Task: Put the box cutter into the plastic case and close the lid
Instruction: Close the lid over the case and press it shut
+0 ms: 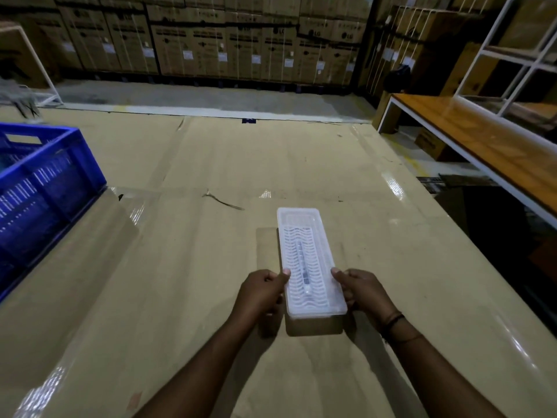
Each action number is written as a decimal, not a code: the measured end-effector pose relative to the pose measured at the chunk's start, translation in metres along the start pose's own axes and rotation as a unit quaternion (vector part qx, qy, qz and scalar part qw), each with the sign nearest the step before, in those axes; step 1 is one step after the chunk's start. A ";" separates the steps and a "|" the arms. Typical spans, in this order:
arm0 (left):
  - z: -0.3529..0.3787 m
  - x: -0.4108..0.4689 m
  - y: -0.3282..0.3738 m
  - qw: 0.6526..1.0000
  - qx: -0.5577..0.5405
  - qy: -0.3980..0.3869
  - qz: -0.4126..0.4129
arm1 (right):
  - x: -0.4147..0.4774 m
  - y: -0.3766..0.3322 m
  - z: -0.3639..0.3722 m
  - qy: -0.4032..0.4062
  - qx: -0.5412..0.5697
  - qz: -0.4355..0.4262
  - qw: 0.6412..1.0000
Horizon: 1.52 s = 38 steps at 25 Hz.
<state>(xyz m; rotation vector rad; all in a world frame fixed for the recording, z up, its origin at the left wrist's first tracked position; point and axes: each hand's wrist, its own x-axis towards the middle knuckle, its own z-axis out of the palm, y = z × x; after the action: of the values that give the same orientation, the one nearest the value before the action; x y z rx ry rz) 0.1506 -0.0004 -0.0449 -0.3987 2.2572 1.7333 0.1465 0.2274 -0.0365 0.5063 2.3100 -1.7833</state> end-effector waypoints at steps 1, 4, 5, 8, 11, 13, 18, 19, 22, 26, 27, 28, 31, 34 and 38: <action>0.000 0.009 0.005 1.000 -0.015 0.001 -0.004 | 0.010 -0.006 0.005 0.011 -0.004 -0.011 1.000; -0.002 0.031 0.017 0.999 -0.034 0.005 -0.002 | 0.036 -0.015 0.018 0.054 -0.010 -0.023 0.998; -0.004 0.037 0.019 0.999 -0.035 0.009 -0.001 | 0.042 -0.015 0.022 0.061 -0.002 -0.020 0.998; -0.007 0.045 0.021 0.999 -0.052 0.005 -0.013 | 0.052 -0.014 0.030 0.074 0.024 -0.012 0.997; -0.008 0.048 0.023 0.997 -0.076 -0.010 -0.027 | 0.055 -0.014 0.032 0.069 0.036 -0.017 0.997; -0.008 0.047 0.027 0.996 -0.078 -0.018 -0.043 | 0.053 -0.017 0.031 0.064 0.024 -0.011 0.998; -0.021 0.041 0.031 0.986 -0.103 -0.064 -0.117 | 0.043 -0.026 0.022 -0.022 0.074 0.073 0.994; -0.023 0.042 0.033 0.987 -0.102 -0.056 -0.113 | 0.044 -0.030 0.022 -0.029 0.081 0.078 0.993; -0.020 0.058 0.040 0.995 -0.079 -0.003 -0.068 | 0.057 -0.044 0.029 0.001 0.075 0.061 0.995; -0.017 0.082 0.041 0.995 -0.086 0.034 -0.048 | 0.073 -0.056 0.043 0.056 0.009 0.031 0.998; -0.017 0.087 0.038 0.994 -0.089 0.036 -0.049 | 0.074 -0.056 0.045 0.061 0.007 0.030 0.998; -0.016 0.092 0.037 0.995 -0.085 0.035 -0.047 | 0.076 -0.055 0.045 0.063 0.015 0.030 0.997; -0.015 0.099 0.033 0.997 -0.055 0.031 -0.042 | 0.077 -0.052 0.046 0.062 0.030 0.035 0.997; -0.015 0.095 0.039 0.996 -0.067 0.012 -0.054 | 0.077 -0.053 0.045 0.061 0.020 0.025 0.998; -0.019 0.088 0.052 1.000 -0.030 0.004 -0.009 | 0.081 -0.061 0.041 0.043 0.005 -0.002 0.999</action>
<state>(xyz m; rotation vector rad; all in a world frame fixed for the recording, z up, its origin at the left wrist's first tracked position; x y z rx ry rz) 0.0485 -0.0104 -0.0271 -0.4375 2.2041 1.7956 0.0461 0.1873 -0.0207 0.5906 2.3614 -1.8095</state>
